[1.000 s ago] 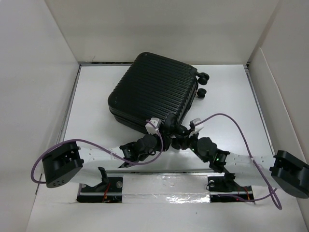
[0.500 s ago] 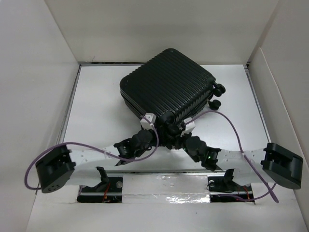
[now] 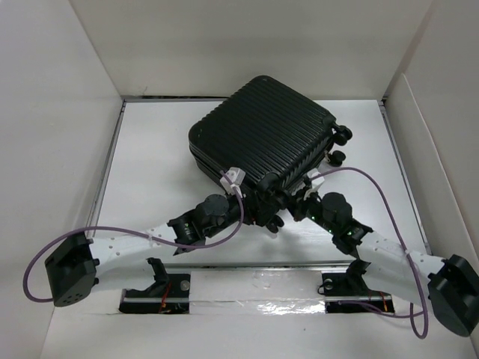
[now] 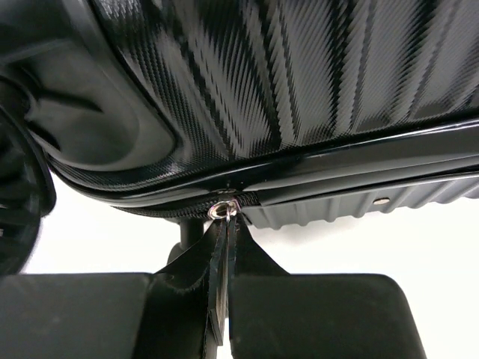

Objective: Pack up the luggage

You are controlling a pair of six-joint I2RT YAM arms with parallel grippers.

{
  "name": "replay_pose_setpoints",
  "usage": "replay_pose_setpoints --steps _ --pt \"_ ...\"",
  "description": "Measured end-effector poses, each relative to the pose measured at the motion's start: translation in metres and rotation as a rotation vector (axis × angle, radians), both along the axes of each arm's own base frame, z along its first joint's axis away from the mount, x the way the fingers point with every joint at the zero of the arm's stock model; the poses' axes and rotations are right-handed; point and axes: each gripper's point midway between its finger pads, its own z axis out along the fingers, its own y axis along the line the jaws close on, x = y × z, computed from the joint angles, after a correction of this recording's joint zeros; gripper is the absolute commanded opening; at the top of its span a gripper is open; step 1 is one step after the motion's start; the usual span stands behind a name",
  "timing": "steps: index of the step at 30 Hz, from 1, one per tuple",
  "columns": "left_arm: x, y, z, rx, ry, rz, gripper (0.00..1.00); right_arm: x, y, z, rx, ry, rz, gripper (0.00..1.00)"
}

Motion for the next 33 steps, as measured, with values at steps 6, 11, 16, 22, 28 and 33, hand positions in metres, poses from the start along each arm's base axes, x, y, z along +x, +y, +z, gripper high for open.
replay_pose_setpoints --steps 6,11,16,22,28,33 --pt "-0.003 -0.018 0.001 -0.003 0.007 -0.050 0.81 -0.005 -0.004 0.000 0.012 0.011 0.047 0.00" --pt "-0.001 -0.031 0.012 -0.010 -0.004 -0.064 0.81 -0.023 0.010 -0.009 0.046 0.016 0.075 0.00" --pt "0.003 -0.047 0.005 0.033 0.018 -0.098 0.81 -0.041 0.028 -0.003 0.088 -0.002 0.048 0.00" --pt "0.002 -0.050 0.003 0.053 0.054 -0.175 0.80 -0.037 0.022 -0.008 0.109 -0.010 -0.165 0.00" --pt "0.012 -0.045 -0.002 0.086 0.091 -0.186 0.80 -0.018 0.026 -0.014 0.153 -0.012 -0.320 0.00" --pt "0.031 -0.050 0.003 0.047 0.131 -0.108 0.80 -0.016 0.072 0.000 0.157 -0.073 -0.326 0.00"
